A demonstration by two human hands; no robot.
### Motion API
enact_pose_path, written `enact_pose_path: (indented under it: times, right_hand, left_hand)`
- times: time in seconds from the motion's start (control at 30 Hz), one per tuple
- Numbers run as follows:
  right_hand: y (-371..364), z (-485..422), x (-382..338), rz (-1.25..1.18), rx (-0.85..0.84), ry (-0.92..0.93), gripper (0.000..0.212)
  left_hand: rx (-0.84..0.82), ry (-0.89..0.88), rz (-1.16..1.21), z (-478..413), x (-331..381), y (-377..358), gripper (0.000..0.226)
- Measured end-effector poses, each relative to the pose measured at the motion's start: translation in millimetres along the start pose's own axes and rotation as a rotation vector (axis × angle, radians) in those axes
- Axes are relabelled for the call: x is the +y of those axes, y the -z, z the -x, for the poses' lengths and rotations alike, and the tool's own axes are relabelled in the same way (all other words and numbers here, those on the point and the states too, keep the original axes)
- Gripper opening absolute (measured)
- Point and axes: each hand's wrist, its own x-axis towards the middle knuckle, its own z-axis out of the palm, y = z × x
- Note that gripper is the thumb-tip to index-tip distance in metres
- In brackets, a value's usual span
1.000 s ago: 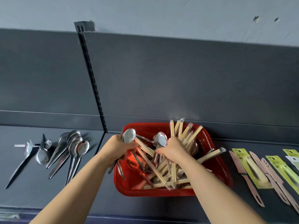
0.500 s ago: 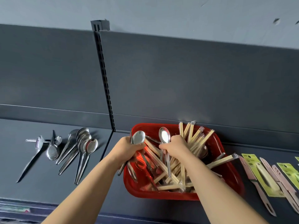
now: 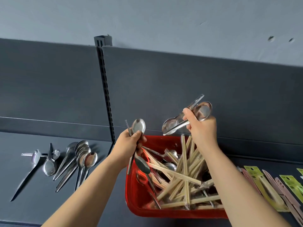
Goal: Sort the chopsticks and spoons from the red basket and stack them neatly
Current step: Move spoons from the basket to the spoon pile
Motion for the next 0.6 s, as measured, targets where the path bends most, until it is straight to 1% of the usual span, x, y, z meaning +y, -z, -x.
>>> enact_pose_path:
  times: [0.1,0.2,0.3,0.37,0.47,0.6]
  right_hand:
    - [-20.5,5.6,-6.7,-0.091,-0.079,-0.042,0.025]
    - [-58.1,17.9,-10.4,-0.117,-0.174,-0.118,0.025]
    - [-106.5,35.9,-10.5,-0.123,-0.313,-0.239,0.029]
    - [-145.1,51.4,-8.5,-0.13,-0.413,-0.348,0.027]
    - [-201.9,78.3,1.9,-0.069,-0.532,-0.48,0.021]
    - [-261.3,111.8,31.0,0.036,-0.583,-0.611,0.016]
  left_hand:
    - [0.036,-0.009,0.02,-4.0,0.0,20.7,0.024]
    - [0.111,-0.004,0.032,-7.1,-4.1,61.7,0.016]
    - [0.198,0.039,0.016,-8.1,-12.8,116.6,0.016]
    - [0.265,0.07,0.04,-8.6,-19.7,157.0,0.015]
    - [0.327,0.105,-0.031,-11.8,-34.7,208.4,0.015]
    - [0.345,0.178,-0.03,-22.7,-62.3,256.7,0.018]
